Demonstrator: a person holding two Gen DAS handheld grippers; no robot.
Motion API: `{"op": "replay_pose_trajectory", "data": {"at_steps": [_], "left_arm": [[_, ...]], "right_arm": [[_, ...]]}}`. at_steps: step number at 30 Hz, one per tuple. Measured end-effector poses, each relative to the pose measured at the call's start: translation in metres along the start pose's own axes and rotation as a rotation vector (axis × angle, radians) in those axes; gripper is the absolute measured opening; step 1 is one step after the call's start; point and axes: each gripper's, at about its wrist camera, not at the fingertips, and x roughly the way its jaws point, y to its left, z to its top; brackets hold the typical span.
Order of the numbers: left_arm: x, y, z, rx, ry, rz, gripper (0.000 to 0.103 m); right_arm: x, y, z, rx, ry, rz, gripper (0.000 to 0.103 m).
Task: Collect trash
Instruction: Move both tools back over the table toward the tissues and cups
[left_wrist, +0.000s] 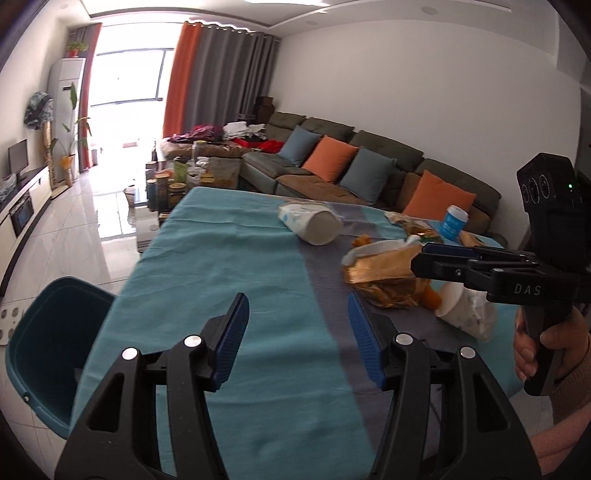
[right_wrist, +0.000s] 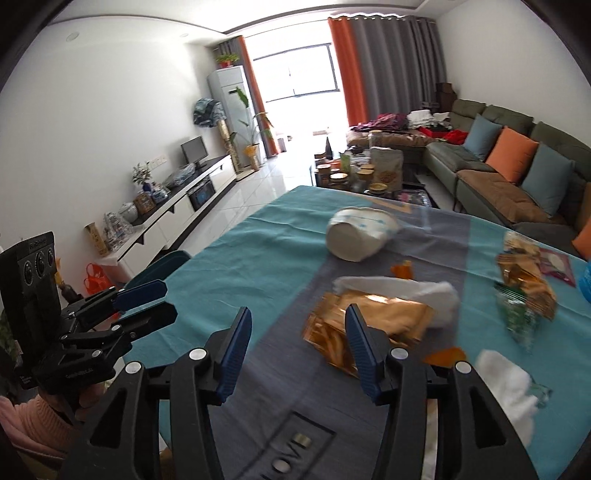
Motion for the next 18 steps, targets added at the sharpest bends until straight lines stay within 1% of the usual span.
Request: {"op": "replay_pose_trajectory", "data": {"at_steps": [6, 9, 12, 18], "left_arm": [[0.022, -0.075, -0.009, 0.101, 0.040, -0.176, 0.054], [0.034, -0.108, -0.012, 0.165, 0.058, -0.233, 0.052], [0.048, -0.132, -0.014, 0.211, 0.078, -0.269, 0.050], [0.069, -0.151, -0.013, 0.250, 0.133, -0.287, 0.038]], "right_arm": [[-0.046, -0.054, -0.024, 0.089, -0.042, -0.116, 0.053], [-0.059, -0.070, -0.037, 0.108, -0.049, -0.145, 0.055], [-0.061, -0.084, -0.048, 0.141, -0.038, -0.134, 0.055], [-0.054, -0.094, -0.061, 0.152, -0.013, -0.100, 0.055]]}}
